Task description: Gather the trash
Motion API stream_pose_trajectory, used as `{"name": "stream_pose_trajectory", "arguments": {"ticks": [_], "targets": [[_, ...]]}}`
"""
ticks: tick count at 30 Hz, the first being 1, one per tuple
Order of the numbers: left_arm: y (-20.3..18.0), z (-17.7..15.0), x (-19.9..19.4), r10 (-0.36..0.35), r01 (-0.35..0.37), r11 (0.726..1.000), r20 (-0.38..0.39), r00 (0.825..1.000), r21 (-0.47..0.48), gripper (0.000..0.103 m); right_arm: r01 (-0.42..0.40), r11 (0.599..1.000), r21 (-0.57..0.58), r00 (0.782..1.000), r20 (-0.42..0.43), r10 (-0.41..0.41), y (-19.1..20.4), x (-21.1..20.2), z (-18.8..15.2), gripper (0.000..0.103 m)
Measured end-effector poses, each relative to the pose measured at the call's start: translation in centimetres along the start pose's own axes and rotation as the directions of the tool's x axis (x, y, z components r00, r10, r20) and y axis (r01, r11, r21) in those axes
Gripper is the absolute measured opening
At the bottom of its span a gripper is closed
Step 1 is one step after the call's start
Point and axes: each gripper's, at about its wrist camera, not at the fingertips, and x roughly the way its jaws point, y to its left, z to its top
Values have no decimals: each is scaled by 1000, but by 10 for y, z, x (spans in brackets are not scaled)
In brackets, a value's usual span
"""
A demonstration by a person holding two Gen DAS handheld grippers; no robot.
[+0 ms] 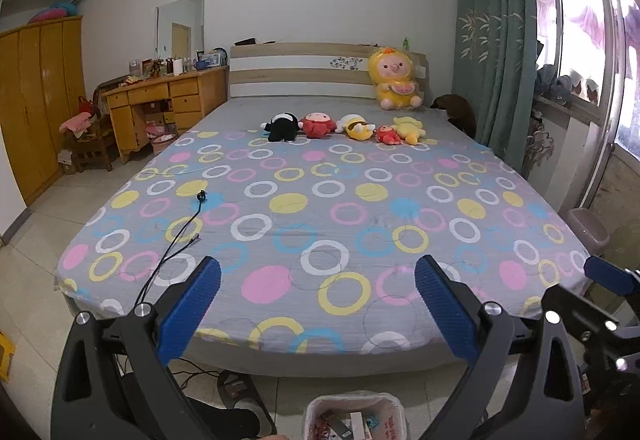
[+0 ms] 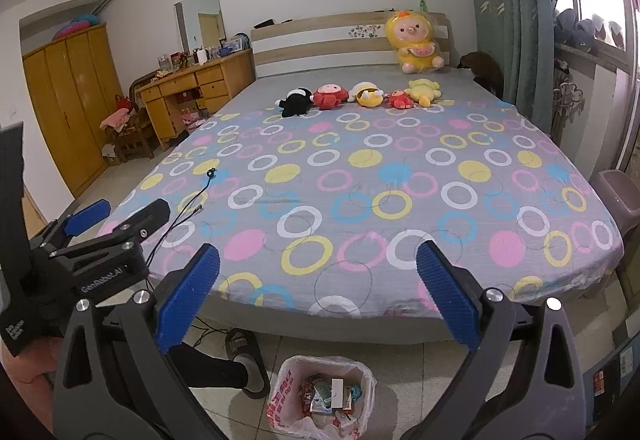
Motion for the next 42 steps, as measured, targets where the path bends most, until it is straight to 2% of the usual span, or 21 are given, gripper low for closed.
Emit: {"name": "stream_pose_trajectory", "arguments": {"ticks": [28,42], "targets": [[5,-4,9,45,-45,999,-22,999,-10,95,-5,1000,-3,1000,-16,5,0,3,-5,96],[7,-10,14,32,-32,999,-48,998,-12,95,-8,1000,-5,1000,-24,8,-3,3,-9,96]]}}
